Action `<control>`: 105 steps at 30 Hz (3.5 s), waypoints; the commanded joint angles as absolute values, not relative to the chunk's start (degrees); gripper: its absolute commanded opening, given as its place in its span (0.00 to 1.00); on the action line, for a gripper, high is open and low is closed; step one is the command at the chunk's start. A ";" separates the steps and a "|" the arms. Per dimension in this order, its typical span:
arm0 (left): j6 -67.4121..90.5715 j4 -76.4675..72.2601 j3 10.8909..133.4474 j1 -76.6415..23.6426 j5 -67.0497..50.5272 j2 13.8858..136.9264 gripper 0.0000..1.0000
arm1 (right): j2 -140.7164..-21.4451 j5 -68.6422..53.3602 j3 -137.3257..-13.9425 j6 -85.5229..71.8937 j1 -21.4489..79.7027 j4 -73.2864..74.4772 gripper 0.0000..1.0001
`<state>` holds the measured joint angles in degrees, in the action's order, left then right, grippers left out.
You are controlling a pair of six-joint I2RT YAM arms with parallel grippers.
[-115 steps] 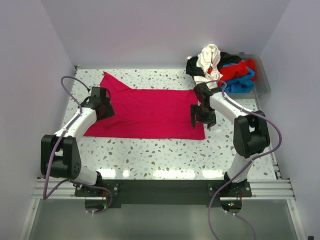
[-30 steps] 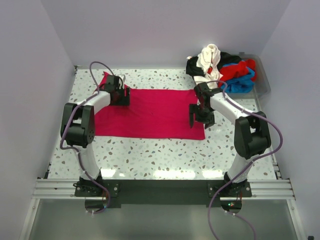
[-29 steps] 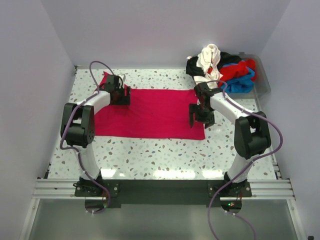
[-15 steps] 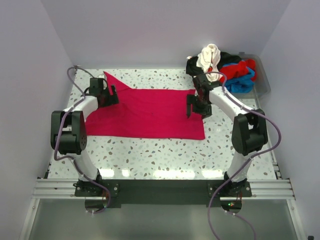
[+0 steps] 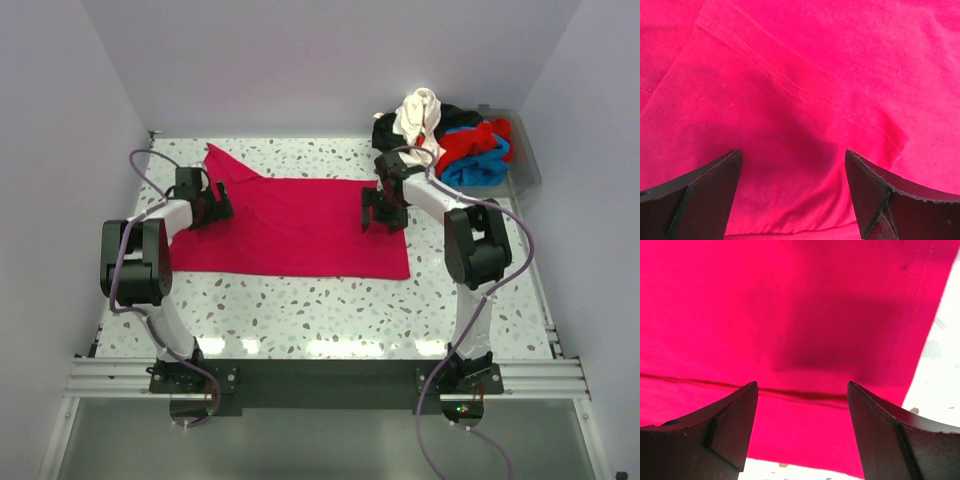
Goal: Fold and stack the t-shirts
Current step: Fold the tshirt
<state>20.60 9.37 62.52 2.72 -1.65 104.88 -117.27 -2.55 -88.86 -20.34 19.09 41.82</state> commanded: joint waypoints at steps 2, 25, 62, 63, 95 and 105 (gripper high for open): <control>20.74 7.65 59.16 4.04 -0.53 105.29 0.89 | -118.04 -2.11 -85.97 -19.43 19.07 37.97 0.75; 23.91 20.38 45.97 6.15 9.93 94.31 0.95 | -108.55 -5.97 -70.40 -24.78 25.31 47.99 0.73; 26.46 22.76 98.61 10.02 -4.22 117.60 0.98 | -118.92 4.74 -95.28 -20.30 17.14 34.46 0.62; 26.46 22.59 98.70 10.02 -4.13 117.60 0.98 | -118.92 5.01 -94.66 -20.56 17.14 32.19 0.62; 27.68 18.73 102.92 10.02 -4.92 126.73 0.93 | -121.55 10.11 -83.85 -23.47 17.84 25.49 0.21; 29.79 14.85 104.85 9.41 -4.22 131.39 0.87 | -120.32 9.32 -80.69 -23.47 18.90 26.10 0.04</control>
